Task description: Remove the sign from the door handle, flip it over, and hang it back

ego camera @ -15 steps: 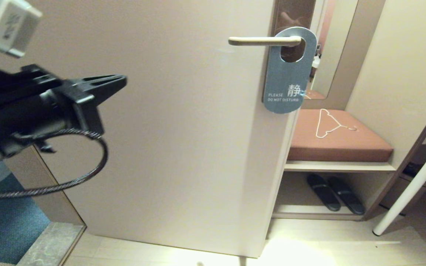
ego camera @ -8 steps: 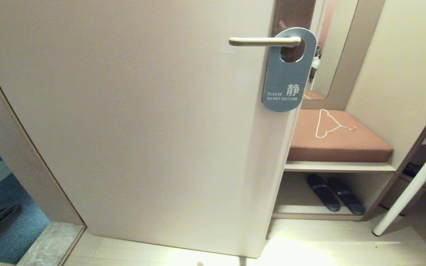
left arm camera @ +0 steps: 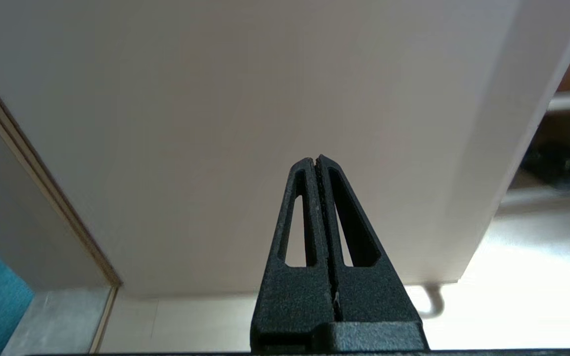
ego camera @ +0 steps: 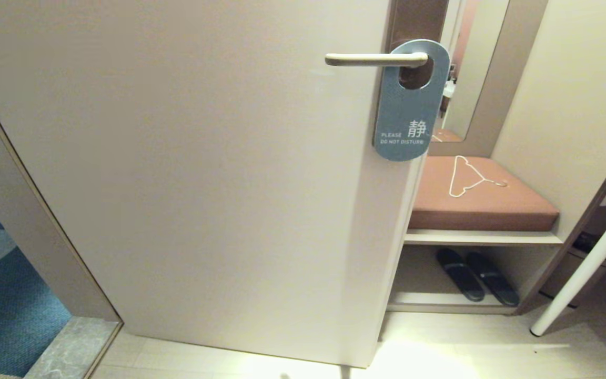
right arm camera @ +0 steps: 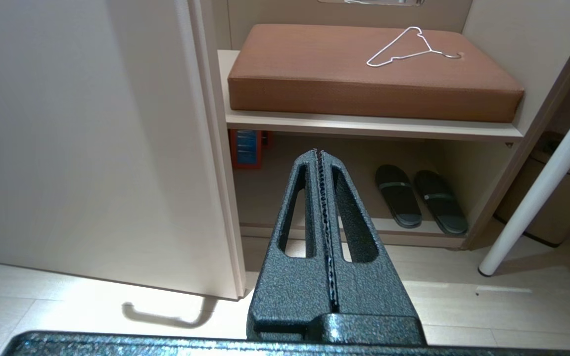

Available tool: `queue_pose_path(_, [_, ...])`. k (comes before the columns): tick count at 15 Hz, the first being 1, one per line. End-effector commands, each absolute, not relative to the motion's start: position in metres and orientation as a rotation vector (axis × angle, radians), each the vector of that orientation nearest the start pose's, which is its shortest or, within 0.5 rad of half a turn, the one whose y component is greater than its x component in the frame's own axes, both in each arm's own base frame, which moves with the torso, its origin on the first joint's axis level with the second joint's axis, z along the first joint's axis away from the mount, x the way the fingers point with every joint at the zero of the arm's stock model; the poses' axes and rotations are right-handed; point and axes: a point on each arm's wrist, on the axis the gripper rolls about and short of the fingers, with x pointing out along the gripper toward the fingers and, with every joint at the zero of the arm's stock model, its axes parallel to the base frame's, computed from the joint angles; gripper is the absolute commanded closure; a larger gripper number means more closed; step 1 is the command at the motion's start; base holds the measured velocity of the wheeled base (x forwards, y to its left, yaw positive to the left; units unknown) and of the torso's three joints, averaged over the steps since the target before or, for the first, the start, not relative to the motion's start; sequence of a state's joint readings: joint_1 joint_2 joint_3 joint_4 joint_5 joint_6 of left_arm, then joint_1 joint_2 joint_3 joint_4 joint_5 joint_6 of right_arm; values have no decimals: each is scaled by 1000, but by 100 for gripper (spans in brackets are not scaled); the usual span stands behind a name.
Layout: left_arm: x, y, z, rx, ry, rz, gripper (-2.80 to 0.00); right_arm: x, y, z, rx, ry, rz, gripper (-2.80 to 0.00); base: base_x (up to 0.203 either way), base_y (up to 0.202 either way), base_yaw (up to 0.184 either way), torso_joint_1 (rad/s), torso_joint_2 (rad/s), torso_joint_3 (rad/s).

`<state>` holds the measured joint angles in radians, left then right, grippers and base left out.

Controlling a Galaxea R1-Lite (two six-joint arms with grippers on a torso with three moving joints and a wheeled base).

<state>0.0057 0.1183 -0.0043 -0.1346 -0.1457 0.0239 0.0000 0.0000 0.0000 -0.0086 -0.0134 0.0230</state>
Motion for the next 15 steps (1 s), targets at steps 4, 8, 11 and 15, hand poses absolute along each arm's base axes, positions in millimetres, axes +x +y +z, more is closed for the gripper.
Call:
queue_pose_path(4, [-24, -3, 89, 0, -130, -146, 0, -23, 0, 76, 23, -9, -14, 0, 0, 0, 0, 0, 0, 0])
queue_pose_path(8, [-24, -3, 90, 6, -144, -141, 0, -23, 0, 76, 23, -9, -14, 0, 0, 0, 0, 0, 0, 0])
queue_pose_path(11, [-24, -2, 91, 14, -154, -84, 0, -23, 0, 76, 23, -9, -14, 0, 0, 0, 0, 0, 0, 0])
queue_pose_path(15, [-23, -1, 81, -6, -49, -66, 0, -23, 0, 76, 23, -9, -14, 0, 0, 0, 0, 0, 0, 0])
